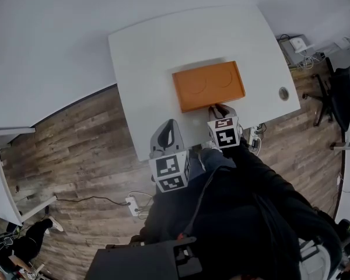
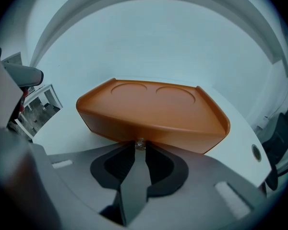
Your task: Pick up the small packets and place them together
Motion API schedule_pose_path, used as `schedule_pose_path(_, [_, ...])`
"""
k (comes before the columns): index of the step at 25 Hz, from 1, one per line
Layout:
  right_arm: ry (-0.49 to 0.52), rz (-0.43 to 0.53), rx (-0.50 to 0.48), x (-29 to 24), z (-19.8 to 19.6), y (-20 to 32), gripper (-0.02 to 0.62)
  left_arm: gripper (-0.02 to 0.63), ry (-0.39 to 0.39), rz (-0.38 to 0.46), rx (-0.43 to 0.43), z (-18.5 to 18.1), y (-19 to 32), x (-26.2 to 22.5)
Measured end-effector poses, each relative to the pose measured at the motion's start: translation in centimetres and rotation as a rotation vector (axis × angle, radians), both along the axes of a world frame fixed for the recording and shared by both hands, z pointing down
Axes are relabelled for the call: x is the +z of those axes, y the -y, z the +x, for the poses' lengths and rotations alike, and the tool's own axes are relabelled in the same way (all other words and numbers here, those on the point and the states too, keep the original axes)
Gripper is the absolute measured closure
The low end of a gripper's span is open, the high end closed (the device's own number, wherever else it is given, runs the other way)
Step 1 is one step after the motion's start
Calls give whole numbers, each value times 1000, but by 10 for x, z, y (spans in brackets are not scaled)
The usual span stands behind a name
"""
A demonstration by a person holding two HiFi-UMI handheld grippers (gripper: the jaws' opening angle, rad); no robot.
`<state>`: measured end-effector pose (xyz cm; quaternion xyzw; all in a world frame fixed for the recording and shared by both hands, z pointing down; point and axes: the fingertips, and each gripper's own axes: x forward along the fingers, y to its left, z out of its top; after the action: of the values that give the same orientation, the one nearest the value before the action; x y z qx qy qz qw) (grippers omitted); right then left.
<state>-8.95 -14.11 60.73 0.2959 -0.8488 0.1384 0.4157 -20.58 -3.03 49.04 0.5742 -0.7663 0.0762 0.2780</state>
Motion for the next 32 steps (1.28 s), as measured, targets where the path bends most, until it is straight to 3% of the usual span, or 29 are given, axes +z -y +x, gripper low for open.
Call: schedule_pose_path(32, [-1, -46, -29, 0, 32, -39, 529, 609, -30, -42, 65, 29, -1, 22])
